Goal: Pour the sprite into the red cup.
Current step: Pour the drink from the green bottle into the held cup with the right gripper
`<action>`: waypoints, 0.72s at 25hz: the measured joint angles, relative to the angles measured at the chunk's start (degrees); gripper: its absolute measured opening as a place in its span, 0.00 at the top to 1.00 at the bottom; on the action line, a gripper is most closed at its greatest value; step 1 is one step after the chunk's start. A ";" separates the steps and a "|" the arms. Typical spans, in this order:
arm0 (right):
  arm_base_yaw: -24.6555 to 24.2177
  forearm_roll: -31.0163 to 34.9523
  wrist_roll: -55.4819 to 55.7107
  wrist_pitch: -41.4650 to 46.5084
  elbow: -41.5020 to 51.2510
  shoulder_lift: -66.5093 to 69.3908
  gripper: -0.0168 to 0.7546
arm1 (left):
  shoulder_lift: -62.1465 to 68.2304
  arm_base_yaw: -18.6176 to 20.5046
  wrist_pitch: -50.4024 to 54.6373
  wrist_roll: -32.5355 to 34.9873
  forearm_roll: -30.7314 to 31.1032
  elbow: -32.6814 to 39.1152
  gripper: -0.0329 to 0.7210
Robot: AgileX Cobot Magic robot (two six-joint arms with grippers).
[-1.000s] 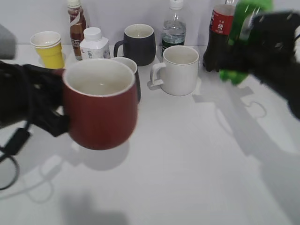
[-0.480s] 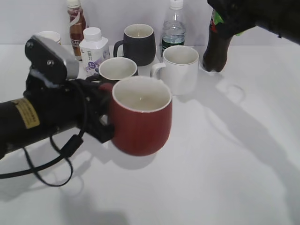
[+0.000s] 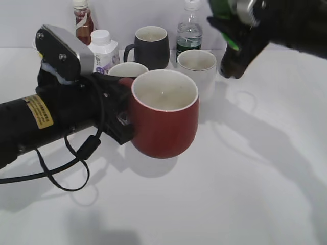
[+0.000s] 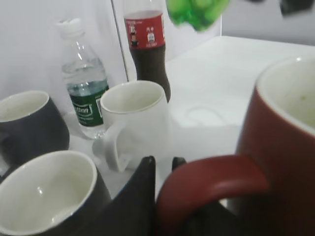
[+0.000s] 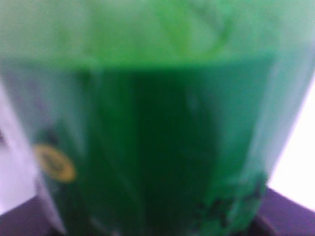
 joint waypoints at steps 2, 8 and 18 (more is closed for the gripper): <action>0.00 -3.16 0.00 0.35 0.86 0.00 0.45 | 0.00 0.00 -0.25 0.00 0.31 -0.02 0.86; 0.00 -14.86 -0.26 3.37 2.08 0.00 0.45 | 0.05 0.00 0.52 0.00 6.89 -0.02 0.86; -0.17 -16.03 -10.66 11.59 2.07 0.00 0.45 | 0.05 0.00 1.27 -1.30 7.52 -0.02 0.86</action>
